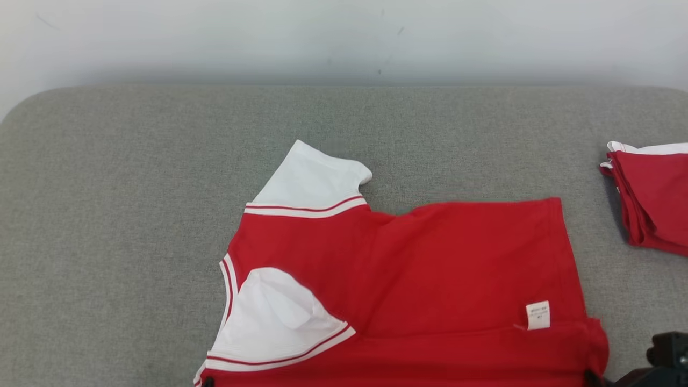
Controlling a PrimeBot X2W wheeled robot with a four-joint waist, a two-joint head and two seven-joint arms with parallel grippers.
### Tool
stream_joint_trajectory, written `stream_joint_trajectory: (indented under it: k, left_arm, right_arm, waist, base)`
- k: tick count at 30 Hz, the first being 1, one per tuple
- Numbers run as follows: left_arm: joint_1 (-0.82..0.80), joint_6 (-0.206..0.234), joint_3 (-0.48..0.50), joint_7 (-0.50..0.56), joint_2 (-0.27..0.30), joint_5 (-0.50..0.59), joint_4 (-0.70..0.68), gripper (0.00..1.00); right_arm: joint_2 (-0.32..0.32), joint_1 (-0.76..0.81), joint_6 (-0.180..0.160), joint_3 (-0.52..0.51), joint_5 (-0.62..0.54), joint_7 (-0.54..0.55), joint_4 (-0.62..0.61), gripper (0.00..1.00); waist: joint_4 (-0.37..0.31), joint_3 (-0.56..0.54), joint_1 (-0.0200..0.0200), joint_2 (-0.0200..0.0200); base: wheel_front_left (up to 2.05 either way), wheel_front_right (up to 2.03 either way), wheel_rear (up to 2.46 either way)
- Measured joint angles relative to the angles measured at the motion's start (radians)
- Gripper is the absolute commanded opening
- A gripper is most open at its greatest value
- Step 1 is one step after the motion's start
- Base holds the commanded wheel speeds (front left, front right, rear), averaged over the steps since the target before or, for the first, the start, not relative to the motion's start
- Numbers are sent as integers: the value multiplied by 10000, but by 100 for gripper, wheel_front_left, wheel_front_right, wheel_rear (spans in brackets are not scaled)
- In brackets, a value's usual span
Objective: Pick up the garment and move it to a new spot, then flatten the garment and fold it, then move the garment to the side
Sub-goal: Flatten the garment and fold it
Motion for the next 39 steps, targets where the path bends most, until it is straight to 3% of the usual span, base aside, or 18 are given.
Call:
stream_joint_trajectory:
  k: [8, 9, 10, 11, 19, 25, 31, 39]
  left_arm:
    - [186, 73, -102, -222, -59, 107, 328, 0]
    - [185, 90, -104, -278, -81, 104, 403, 20]
    - [186, 50, -138, -278, -94, 104, 476, 100]
    - [188, 36, -174, -276, -113, 102, 562, 100]
    - [356, 155, -98, -418, -119, 102, 982, 100]
    - [69, 178, 263, -1223, 17, 366, 782, 100]
    - [-1438, -393, 77, -2485, -234, 1062, 909, 100]
    - [-3589, -1112, -675, -2476, -617, 1534, 2418, 100]
  right_arm:
    - [0, 387, 0, 487, 311, -245, 309, 0]
    - [-2, 396, 0, 512, 330, -301, 334, 0]
    - [-6, 414, 0, 575, 337, -297, 359, 48]
    - [-4, 454, 0, 631, 351, -240, 408, 100]
    - [2, 643, -2, 171, -86, -336, 313, 100]
    - [-21, -66, -2, -579, -589, -1804, 73, 100]
    - [-2, -898, -2, -451, -619, -3530, 623, 100]
    - [2, -1670, -2, 224, -1183, -4178, 1310, 100]
  waist:
    - [4, -183, -1, 0]
    - [11, -202, 0, 0]
    - [18, -225, 0, 0]
    - [25, -249, 0, 0]
    - [71, -445, -1, 0]
    - [148, -577, 0, 0]
    - [245, -694, 0, 0]
    - [17, -622, 1, 0]
  base:
    - [0, 0, 0]
    - [0, 0, 0]
    - [0, 0, 0]
    - [0, 0, 0]
    - [0, 0, 0]
    - [0, 0, 0]
    - [0, 0, 0]
    - [0, 0, 0]
